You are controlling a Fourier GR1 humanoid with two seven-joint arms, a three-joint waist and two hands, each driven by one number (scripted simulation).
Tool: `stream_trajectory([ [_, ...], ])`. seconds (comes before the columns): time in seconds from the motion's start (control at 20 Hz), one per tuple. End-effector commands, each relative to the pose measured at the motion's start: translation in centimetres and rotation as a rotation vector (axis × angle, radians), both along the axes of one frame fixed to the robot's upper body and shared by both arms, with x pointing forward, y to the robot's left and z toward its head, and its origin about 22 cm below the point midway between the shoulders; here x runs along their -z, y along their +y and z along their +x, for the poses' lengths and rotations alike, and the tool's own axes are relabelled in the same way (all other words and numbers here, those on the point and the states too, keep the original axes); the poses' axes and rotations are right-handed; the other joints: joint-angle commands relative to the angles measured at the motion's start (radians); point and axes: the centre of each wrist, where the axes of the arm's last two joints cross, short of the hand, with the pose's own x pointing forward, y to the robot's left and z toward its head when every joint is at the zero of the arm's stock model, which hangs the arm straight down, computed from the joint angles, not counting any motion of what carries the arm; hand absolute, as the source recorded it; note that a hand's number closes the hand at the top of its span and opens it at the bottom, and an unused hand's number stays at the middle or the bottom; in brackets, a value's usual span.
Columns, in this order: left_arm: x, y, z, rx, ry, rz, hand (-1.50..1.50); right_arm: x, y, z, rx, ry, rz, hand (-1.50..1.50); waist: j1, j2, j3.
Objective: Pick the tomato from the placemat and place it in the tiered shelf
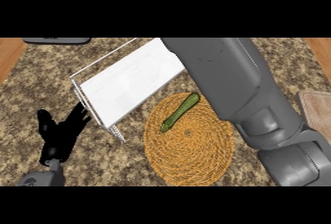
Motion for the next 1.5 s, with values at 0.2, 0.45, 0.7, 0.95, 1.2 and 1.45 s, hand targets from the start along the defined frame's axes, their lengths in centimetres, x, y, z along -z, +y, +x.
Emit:
stream_trajectory([
  [0.2,0.3,-0.5,0.8,-0.011,0.036,-0.002,0.00,-0.8,-0.5,1.0,-0.022,-0.009,-0.035,1.50,-0.007,0.003,-0.004],
  [0.45,0.3,0.5,-0.6,0.011,0.044,-0.010,0.00,0.0,-1.1,1.6,0.038,0.092,0.129,1.50,-0.004,0.000,-0.003],
  [0.7,-0.7,0.5,-0.2,-0.004,0.049,-0.015,0.00,-2.5,-1.5,1.4,0.063,0.162,0.274,-1.50,-0.006,-0.003,-0.003],
  [0.95,0.2,-0.8,0.6,-0.005,0.036,0.009,0.00,-2.0,-2.1,2.1,0.029,0.302,0.442,-1.50,-0.009,0.001,-0.003],
  [1.2,0.5,1.7,-0.9,0.003,0.061,-0.011,0.00,-3.7,-3.6,2.4,0.040,0.368,0.610,-1.50,0.001,0.000,-0.003],
  [1.45,-0.1,0.0,0.0,-0.003,0.040,-0.018,0.00,-6.2,-6.1,2.7,0.216,0.280,0.708,-1.50,0.006,0.004,-0.004],
])
